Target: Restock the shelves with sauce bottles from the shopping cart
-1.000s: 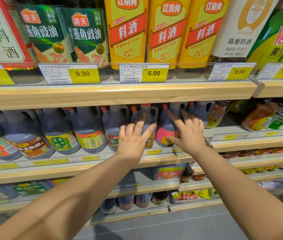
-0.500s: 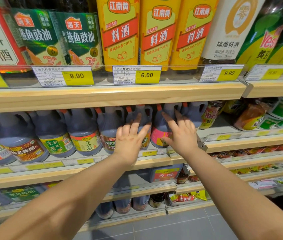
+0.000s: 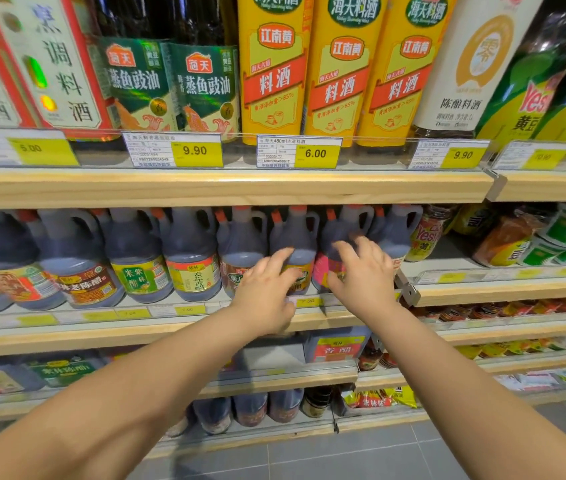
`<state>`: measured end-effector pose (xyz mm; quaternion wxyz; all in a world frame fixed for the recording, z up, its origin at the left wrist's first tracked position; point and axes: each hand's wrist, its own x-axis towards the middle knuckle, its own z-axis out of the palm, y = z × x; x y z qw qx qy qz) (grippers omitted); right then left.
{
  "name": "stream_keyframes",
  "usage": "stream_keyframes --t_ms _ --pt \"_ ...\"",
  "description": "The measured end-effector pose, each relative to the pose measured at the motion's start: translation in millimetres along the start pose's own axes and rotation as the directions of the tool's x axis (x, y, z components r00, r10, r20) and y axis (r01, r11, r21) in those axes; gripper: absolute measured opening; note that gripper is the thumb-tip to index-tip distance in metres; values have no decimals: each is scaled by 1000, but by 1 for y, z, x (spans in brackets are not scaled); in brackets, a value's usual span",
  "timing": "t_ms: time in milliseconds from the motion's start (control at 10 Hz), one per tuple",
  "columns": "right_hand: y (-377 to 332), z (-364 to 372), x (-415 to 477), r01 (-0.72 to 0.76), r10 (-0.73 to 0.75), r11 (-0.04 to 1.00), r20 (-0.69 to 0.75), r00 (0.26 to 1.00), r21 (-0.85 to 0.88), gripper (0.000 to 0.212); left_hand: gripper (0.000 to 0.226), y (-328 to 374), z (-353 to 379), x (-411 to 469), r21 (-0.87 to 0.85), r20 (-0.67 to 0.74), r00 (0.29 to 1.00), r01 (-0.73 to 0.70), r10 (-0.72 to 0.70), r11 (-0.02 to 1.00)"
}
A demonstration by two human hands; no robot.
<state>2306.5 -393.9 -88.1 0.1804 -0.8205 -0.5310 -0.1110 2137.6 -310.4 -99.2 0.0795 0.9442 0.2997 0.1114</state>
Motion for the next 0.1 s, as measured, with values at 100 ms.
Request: stream_keyframes --t_ms 100 --pt "-24 -9 -5 99 -93 994 134 987 -39 32 44 -11 -7 -20 -71 122 992 37 -28 997"
